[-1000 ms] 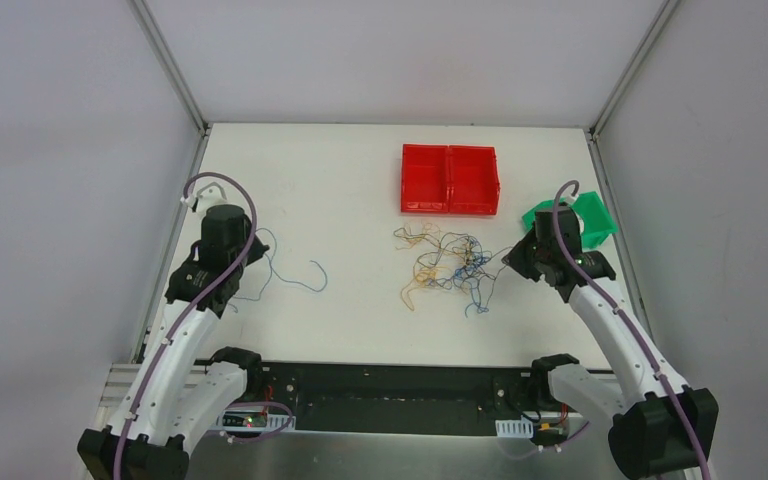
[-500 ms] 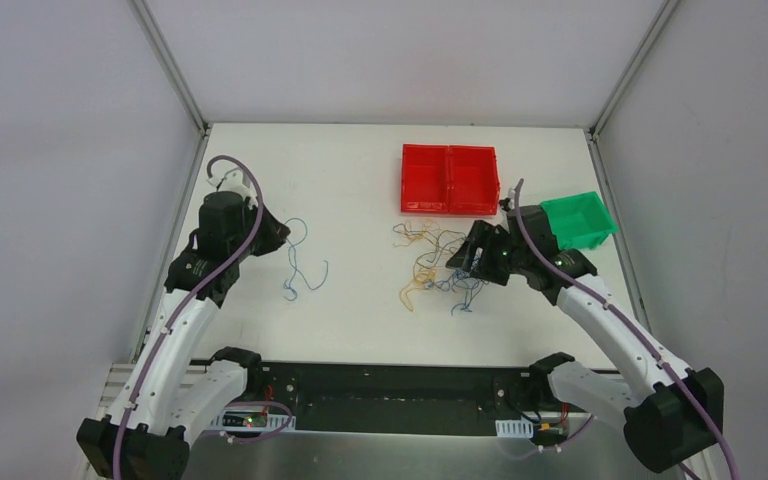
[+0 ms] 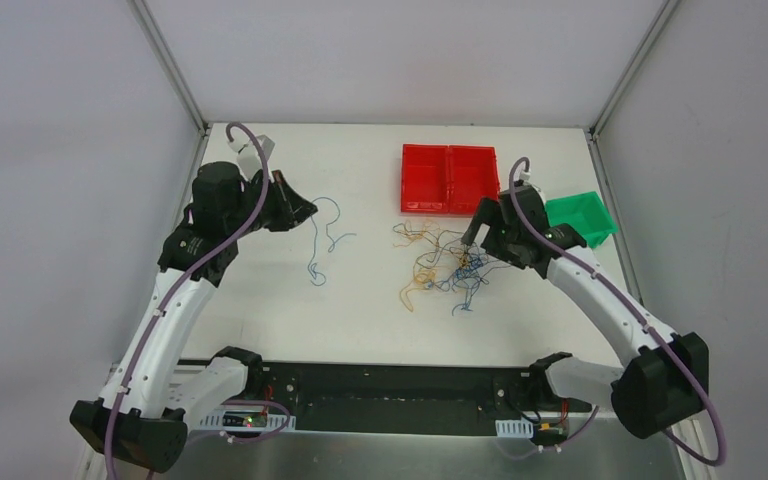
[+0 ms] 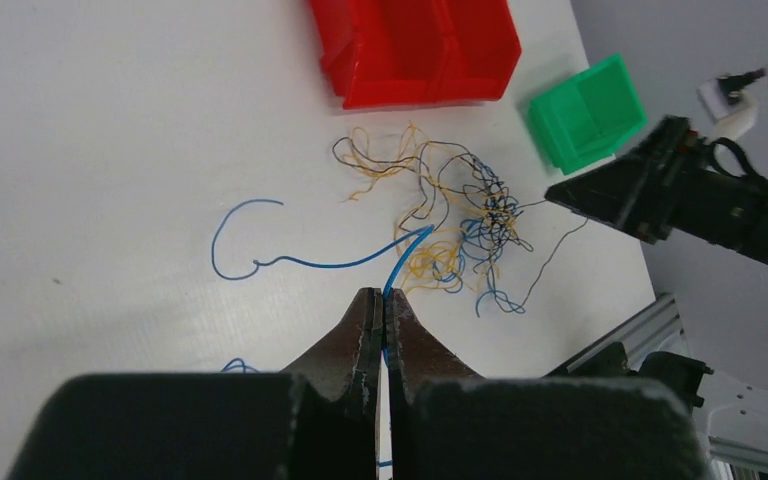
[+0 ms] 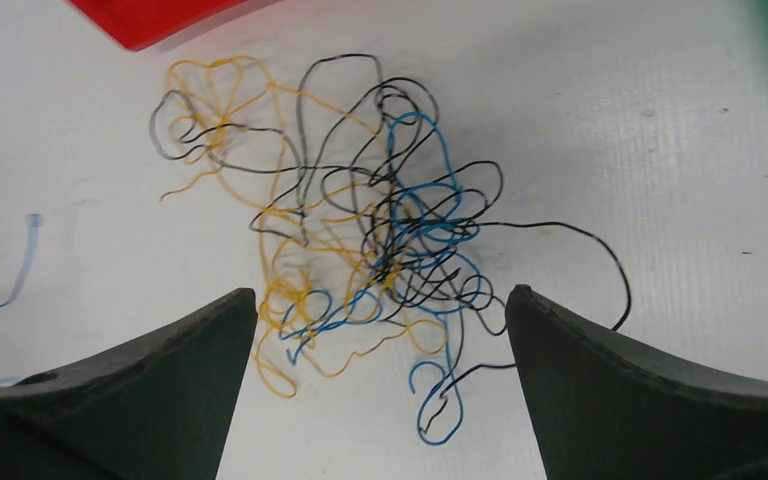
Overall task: Untangle the cables
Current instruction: Untie the cable, then place the cable in the bin.
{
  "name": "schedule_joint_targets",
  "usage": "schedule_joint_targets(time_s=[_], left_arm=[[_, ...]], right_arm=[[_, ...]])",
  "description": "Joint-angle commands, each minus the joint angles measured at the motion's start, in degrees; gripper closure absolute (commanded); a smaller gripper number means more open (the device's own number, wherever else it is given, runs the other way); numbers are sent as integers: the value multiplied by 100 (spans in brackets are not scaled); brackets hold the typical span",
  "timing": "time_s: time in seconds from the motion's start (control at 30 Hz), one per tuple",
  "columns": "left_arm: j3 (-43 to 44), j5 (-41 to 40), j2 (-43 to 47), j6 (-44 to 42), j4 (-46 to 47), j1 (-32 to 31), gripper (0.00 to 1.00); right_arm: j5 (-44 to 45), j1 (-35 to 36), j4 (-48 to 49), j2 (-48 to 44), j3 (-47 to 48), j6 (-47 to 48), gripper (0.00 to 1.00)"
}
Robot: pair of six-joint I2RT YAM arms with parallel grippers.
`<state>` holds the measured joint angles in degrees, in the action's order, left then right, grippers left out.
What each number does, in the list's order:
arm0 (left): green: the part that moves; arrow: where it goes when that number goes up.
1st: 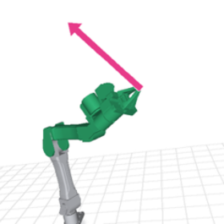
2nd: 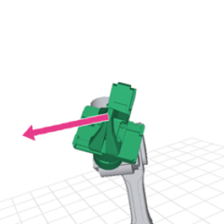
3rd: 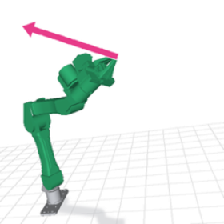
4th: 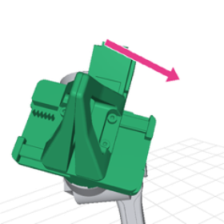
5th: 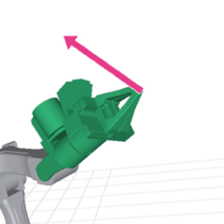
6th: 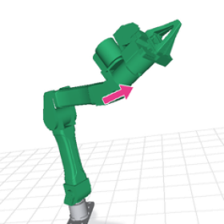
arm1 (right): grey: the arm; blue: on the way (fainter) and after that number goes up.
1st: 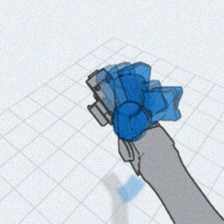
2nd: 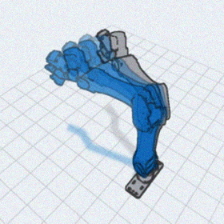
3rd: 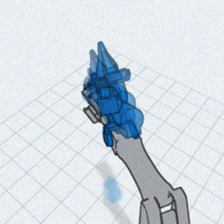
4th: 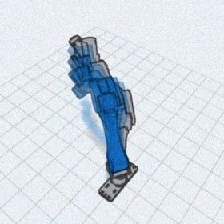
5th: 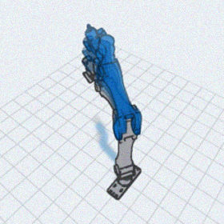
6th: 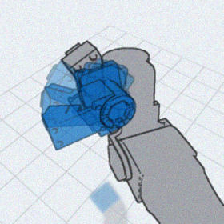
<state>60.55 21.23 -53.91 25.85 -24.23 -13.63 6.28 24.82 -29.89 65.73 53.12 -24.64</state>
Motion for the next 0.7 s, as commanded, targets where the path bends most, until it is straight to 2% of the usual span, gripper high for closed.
schedule_joint_targets(time_s=[0.0,0.17,0.33,0.4,0.6,0.67], left_arm=[[601,364,-130,-173,228,-100,100],[1040,318,-263,-254,226,-114,100],[1462,452,-657,-210,234,-114,100],[1624,501,-882,-154,234,-114,100],[2181,509,-1622,-82,330,-419,100],[2423,377,-1841,-148,332,-670,100]], right_arm=[[401,-132,-44,576,99,-40,1],[-51,20,304,1412,-13,-111,1],[-377,534,603,1709,-179,-423,1],[-559,755,790,1632,-282,-583,1],[-1932,1077,1618,938,-639,-1047,1],[-1884,1071,1472,583,-575,-1014,1]])
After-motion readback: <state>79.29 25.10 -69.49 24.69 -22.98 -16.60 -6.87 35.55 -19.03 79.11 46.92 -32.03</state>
